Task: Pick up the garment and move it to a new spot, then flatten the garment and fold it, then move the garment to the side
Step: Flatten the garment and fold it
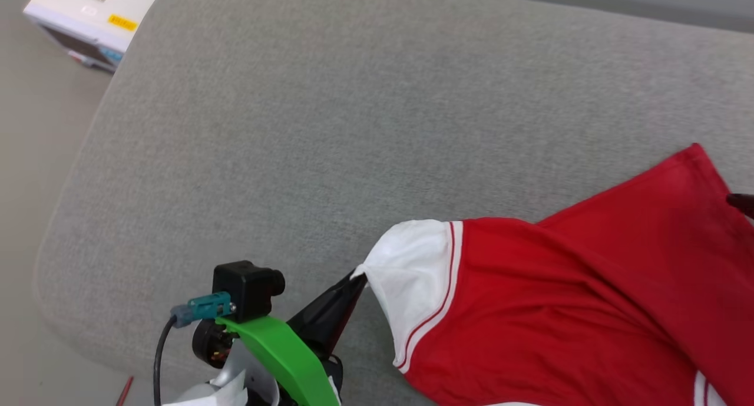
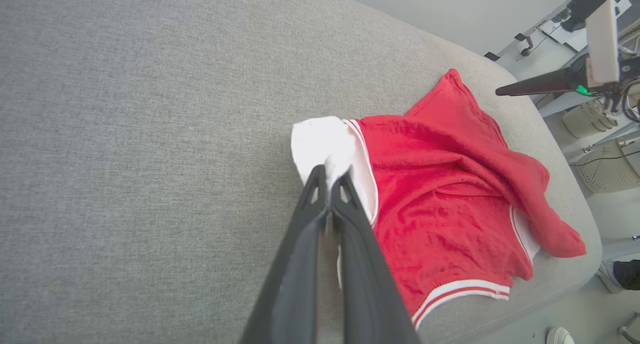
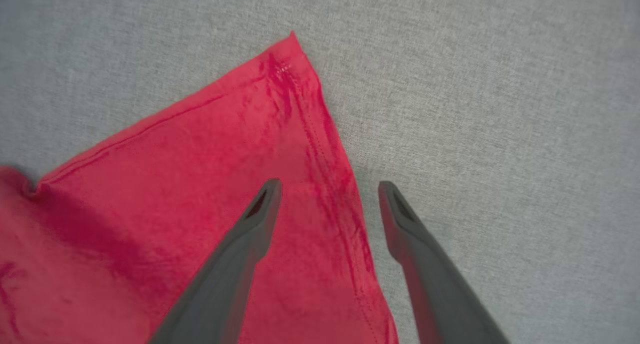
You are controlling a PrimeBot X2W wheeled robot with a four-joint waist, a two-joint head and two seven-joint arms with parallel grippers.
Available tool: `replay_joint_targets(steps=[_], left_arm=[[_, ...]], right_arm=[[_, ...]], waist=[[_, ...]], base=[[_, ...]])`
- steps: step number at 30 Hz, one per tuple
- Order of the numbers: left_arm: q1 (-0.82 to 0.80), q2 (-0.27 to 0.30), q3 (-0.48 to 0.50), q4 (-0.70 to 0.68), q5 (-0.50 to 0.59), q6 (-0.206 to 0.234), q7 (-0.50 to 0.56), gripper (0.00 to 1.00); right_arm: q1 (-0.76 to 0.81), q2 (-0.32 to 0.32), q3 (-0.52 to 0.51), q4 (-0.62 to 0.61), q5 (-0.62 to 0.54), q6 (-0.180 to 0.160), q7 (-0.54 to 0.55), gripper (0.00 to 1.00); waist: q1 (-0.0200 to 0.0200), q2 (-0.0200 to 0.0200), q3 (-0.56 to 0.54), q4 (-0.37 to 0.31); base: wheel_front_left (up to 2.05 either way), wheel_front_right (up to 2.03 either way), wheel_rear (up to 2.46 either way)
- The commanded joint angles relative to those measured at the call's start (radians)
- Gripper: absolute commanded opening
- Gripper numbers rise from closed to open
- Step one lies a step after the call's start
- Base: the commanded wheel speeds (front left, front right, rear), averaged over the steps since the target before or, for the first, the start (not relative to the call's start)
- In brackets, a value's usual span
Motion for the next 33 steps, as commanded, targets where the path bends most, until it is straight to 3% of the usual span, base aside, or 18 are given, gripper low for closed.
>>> replay_joint_targets(steps=[1, 8, 18, 19, 20, 33], left_arm=[[-0.016, -0.011, -0.004, 0.005, 0.014, -0.009, -0.009, 0.00], [-0.035, -0.037, -0.014, 0.033, 0.008, -0.032, -0.025, 0.00], [-0.043, -0.042, -0.012, 0.059, 0.002, -0.042, -0.036, 0.00], [-0.043, -0.042, -0.011, 0.060, 0.001, -0.041, -0.036, 0.00], [-0.044, -0.043, -0.009, 0.063, 0.000, -0.039, -0.038, 0.00], [-0.025, -0.015, 0.009, 0.077, -0.002, -0.014, -0.037, 0.00]], right_arm=[[-0.024, -0.009, 0.004, 0.024, -0.011, -0.001, -0.012, 1.00], [-0.053, -0.055, 0.055, 0.131, -0.037, -0.001, -0.036, 1.00], [0.044, -0.140, 0.165, 0.185, 0.014, -0.001, -0.033, 1.00], [0.049, -0.144, 0.172, 0.185, 0.019, -0.001, -0.033, 0.46], [0.055, -0.165, 0.194, 0.174, 0.021, -0.001, -0.069, 0.00], [-0.019, -0.114, 0.168, 0.245, 0.087, -0.001, -0.335, 0.00]], waist=[[-0.0001, 0.0000, 0.082, 0.084], [-0.0001, 0.0000, 0.118, 0.127], [-0.0001, 0.0000, 0.120, 0.146], [-0.0001, 0.0000, 0.120, 0.146], [-0.0001, 0.0000, 0.115, 0.145], [-0.0001, 0.0000, -0.028, 0.070]], base=[[0.00, 0.00, 0.00], [0.00, 0.00, 0.00], [0.00, 0.00, 0.00], [0.00, 0.00, 0.00], [0.00, 0.00, 0.00], [0.00, 0.00, 0.00]])
